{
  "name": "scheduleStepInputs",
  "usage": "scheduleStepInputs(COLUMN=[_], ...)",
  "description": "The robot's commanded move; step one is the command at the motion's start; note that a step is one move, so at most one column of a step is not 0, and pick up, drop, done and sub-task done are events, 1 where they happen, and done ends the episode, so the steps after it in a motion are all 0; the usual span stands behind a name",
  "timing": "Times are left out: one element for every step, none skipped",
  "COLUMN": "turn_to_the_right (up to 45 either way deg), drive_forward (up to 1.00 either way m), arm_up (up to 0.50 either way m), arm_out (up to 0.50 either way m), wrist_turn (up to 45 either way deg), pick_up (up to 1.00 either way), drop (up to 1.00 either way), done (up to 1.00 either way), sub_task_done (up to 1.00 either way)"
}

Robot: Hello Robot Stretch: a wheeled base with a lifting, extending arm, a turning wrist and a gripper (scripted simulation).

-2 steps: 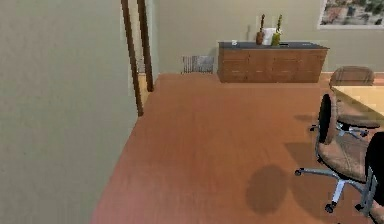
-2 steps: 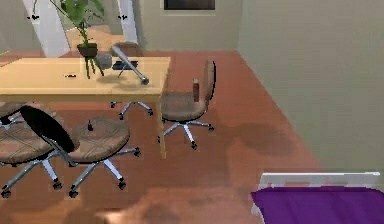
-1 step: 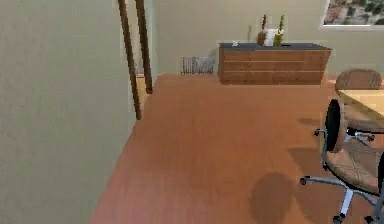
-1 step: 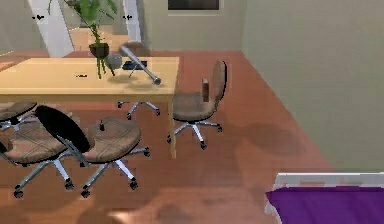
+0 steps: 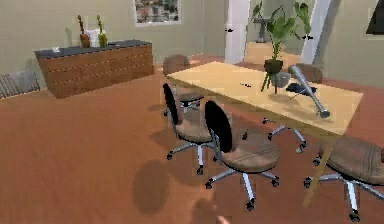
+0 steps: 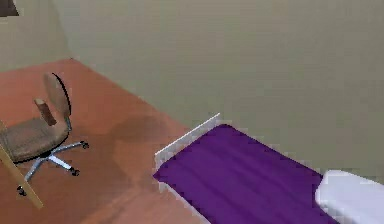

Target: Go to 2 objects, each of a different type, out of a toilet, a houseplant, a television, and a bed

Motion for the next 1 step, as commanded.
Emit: scheduleStepInputs(turn_to_the_right=[45.0], drive_forward=[0.00], arm_up=[0.00], arm_out=[0.00], wrist_turn=[0.0], pick_up=[0.00], drop=[0.00], done=[0.00], sub_task_done=[0.00])
